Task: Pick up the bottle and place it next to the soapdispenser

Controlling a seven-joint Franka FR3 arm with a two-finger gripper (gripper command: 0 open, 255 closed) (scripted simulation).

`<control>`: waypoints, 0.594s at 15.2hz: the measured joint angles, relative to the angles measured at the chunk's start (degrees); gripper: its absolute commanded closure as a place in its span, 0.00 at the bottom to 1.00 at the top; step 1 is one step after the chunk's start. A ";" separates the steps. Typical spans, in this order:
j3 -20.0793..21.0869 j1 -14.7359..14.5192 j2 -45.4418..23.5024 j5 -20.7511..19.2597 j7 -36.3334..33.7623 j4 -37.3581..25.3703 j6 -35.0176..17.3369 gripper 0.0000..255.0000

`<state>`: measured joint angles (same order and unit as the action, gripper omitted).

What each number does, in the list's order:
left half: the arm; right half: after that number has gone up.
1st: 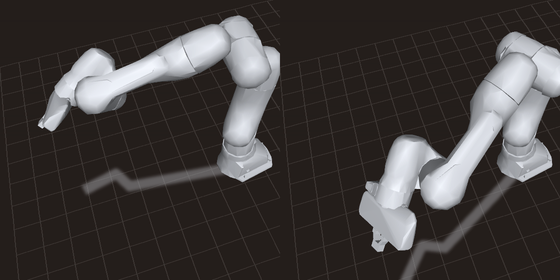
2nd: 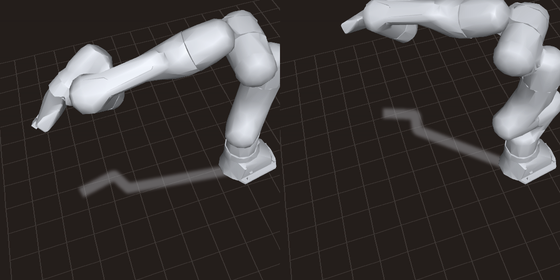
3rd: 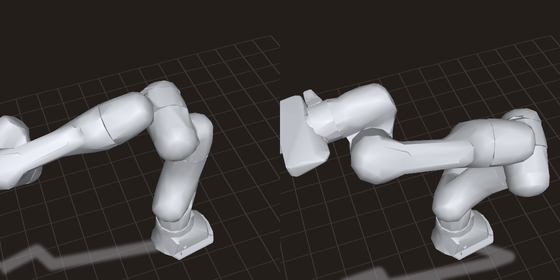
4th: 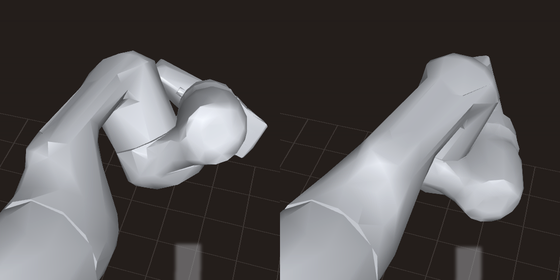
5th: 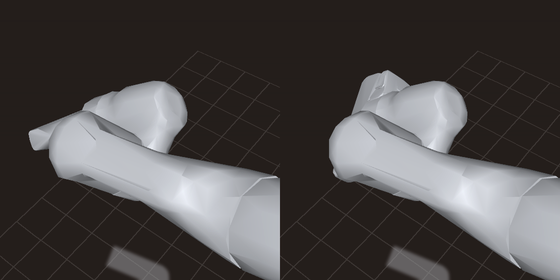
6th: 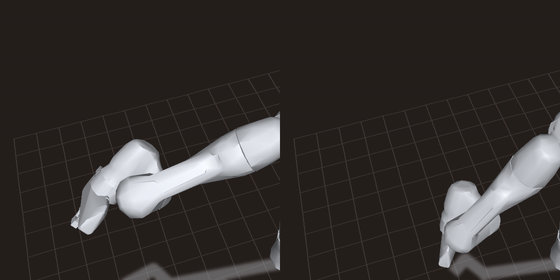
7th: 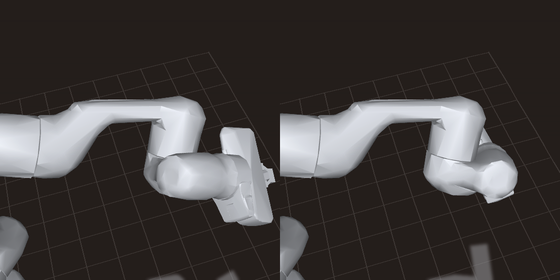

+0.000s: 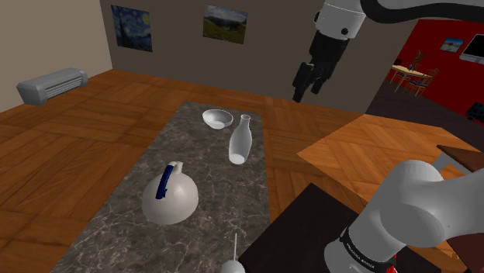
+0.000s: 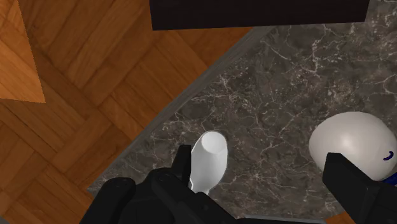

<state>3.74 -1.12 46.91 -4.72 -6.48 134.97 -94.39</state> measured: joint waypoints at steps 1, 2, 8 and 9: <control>0.00 0.00 0.00 0.00 0.00 0.00 0.00 0.00; -0.20 0.06 -0.64 -0.02 0.10 0.27 -0.89 0.00; -3.58 1.05 -8.78 -0.66 2.60 1.40 -10.36 0.00; -4.11 1.17 -10.49 -0.67 3.01 1.21 -11.91 0.00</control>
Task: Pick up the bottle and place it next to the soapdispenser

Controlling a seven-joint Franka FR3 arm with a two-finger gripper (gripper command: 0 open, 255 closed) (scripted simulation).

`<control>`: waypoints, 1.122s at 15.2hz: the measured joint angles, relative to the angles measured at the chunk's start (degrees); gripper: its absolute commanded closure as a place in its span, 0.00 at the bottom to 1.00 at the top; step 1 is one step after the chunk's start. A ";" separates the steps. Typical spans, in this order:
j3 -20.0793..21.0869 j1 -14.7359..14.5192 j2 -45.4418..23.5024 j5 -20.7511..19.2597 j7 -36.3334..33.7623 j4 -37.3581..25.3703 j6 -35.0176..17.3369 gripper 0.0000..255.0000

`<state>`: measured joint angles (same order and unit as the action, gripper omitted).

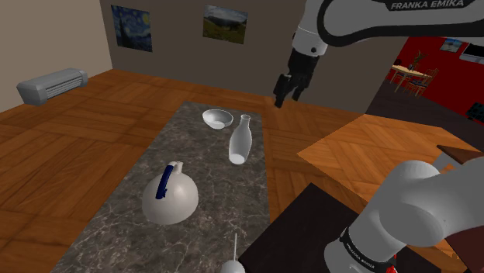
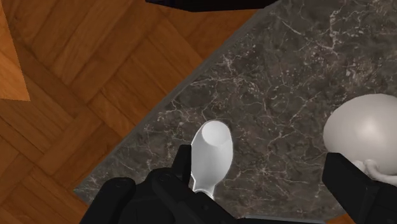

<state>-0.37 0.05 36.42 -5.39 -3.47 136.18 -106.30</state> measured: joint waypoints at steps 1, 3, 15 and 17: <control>-0.43 0.06 -1.97 0.07 0.29 -0.27 -1.71 0.00; -1.83 0.42 -6.09 0.05 1.60 -1.14 -5.06 0.00; -7.00 0.94 -30.48 4.72 8.71 -9.80 -20.63 0.00; -7.54 1.14 -35.70 6.33 10.34 -12.78 -22.74 0.00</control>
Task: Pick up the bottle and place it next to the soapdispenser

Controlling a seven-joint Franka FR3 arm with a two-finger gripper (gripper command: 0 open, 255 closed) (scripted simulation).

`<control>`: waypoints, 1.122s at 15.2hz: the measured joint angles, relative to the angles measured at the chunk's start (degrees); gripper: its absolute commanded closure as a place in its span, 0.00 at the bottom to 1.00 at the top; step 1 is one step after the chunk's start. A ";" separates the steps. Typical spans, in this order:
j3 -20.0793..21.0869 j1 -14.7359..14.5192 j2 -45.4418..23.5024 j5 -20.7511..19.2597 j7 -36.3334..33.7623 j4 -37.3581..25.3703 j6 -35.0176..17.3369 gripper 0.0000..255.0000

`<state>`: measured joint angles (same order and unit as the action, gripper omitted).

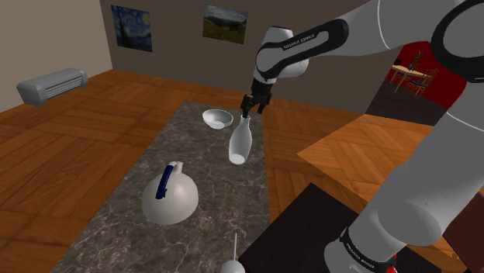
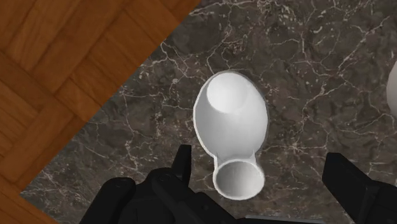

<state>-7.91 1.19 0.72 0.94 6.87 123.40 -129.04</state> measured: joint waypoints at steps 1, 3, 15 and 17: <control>-0.19 0.16 -2.03 0.78 0.80 -1.45 -0.45 0.00; -0.31 0.36 -4.67 1.68 1.66 -3.07 -1.36 0.00; -0.14 0.45 -8.73 2.80 2.44 -2.02 -6.44 0.00; -0.14 0.45 -8.73 2.80 2.44 -2.01 -6.45 1.00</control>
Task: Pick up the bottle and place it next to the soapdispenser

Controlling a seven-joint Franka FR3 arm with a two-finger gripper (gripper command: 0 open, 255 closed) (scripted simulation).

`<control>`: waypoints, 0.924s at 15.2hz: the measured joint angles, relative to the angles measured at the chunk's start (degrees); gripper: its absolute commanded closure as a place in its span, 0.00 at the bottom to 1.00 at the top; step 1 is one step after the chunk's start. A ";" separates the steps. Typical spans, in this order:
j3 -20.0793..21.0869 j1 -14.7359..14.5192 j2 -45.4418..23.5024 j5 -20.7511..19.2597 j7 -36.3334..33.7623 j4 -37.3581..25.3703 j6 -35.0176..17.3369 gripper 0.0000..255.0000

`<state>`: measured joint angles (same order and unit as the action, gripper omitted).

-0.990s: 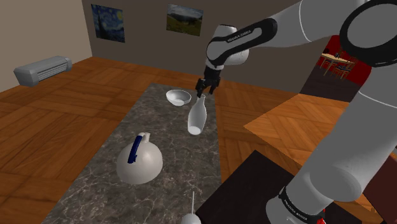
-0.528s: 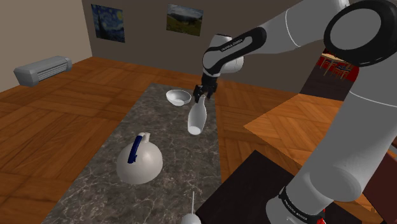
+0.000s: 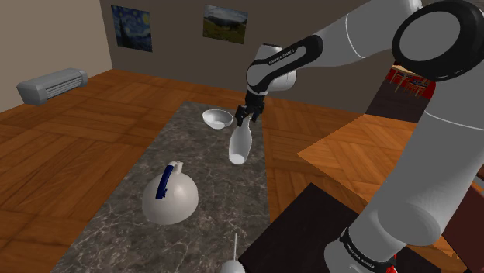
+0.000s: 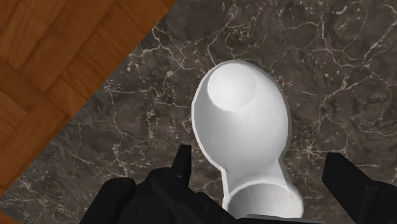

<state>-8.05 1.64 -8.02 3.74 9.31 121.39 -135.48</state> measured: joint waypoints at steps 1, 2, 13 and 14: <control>0.00 0.00 0.00 0.00 0.00 0.00 0.00 1.00; 0.00 0.00 0.00 0.00 0.00 0.00 0.00 1.00; -0.05 -0.02 0.80 -0.24 -0.18 -0.64 1.45 1.00; -0.03 -0.08 1.04 -0.33 -0.34 -1.12 2.16 1.00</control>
<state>-8.08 1.56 -6.97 3.41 8.96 120.27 -133.32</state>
